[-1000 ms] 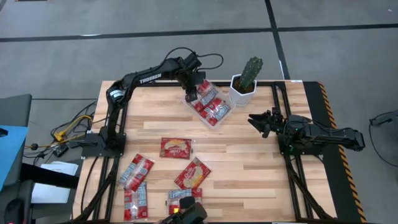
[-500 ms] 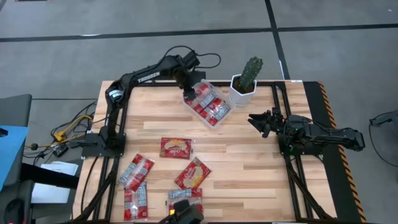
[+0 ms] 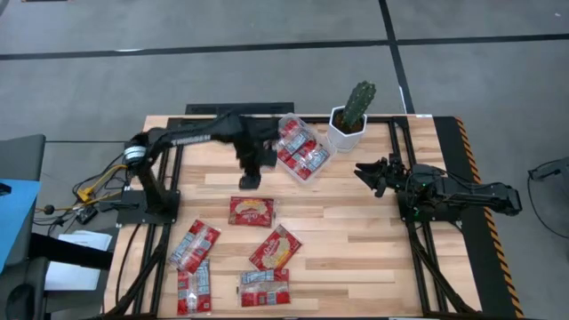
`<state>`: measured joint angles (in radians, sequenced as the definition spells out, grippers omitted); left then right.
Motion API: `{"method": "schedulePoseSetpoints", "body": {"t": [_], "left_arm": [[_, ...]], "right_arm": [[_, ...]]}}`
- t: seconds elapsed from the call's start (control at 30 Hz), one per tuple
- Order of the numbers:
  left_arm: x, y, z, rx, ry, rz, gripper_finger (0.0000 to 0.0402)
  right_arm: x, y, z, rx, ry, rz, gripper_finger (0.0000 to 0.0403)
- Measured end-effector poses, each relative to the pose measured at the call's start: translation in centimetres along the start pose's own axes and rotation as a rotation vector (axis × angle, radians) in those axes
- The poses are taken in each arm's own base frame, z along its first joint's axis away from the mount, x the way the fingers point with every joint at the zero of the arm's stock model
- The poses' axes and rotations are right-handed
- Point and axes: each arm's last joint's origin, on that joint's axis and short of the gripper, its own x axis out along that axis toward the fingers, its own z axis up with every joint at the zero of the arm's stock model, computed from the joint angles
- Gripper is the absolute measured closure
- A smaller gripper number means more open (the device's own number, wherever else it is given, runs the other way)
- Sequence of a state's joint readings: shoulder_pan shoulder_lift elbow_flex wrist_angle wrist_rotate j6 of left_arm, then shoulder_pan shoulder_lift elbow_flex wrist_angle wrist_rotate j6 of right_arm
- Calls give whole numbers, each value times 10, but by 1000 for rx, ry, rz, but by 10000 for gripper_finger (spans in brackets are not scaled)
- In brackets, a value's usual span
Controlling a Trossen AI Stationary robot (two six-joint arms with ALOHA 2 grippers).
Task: Sort popcorn bags into baskets
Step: Put the red popcorn bag into the transparent bin
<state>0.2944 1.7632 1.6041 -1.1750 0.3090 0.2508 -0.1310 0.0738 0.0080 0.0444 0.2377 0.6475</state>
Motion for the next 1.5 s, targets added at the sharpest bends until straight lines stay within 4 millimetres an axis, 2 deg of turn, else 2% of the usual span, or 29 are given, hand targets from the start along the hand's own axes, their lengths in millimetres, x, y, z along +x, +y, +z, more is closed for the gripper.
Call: {"method": "schedulePoseSetpoints", "body": {"t": [0.13, 0.2, 0.4, 0.77, 0.97, 1.13, 1.27, 1.43, 1.5], "left_arm": [[35, -15, -23, 19, -68, 28, 216], [52, -15, -35, 20, -98, 49, 216], [88, -9, -60, 71, -156, 73, 212], [120, -5, -90, 92, -135, 96, 146], [133, -4, -103, 79, -94, 99, 144], [147, -2, -109, 65, -24, 81, 190], [153, -1, -108, 58, -16, 63, 263], [153, -1, -107, 15, -6, 62, 373], [151, -1, -104, -19, 1, 57, 390]], "right_arm": [[0, 0, 0, -1, 0, 0, 143], [0, 0, 0, -1, 0, 1, 143], [0, 0, 0, -1, -1, -1, 143], [0, 0, 0, 6, -2, -1, 143], [0, 0, 0, 7, -10, -11, 143], [0, -1, 1, 13, -24, -23, 143], [0, -1, 1, 31, -26, -23, 143], [0, -1, 1, 35, -27, -24, 143], [0, -1, 2, 36, -30, -27, 143]]}}
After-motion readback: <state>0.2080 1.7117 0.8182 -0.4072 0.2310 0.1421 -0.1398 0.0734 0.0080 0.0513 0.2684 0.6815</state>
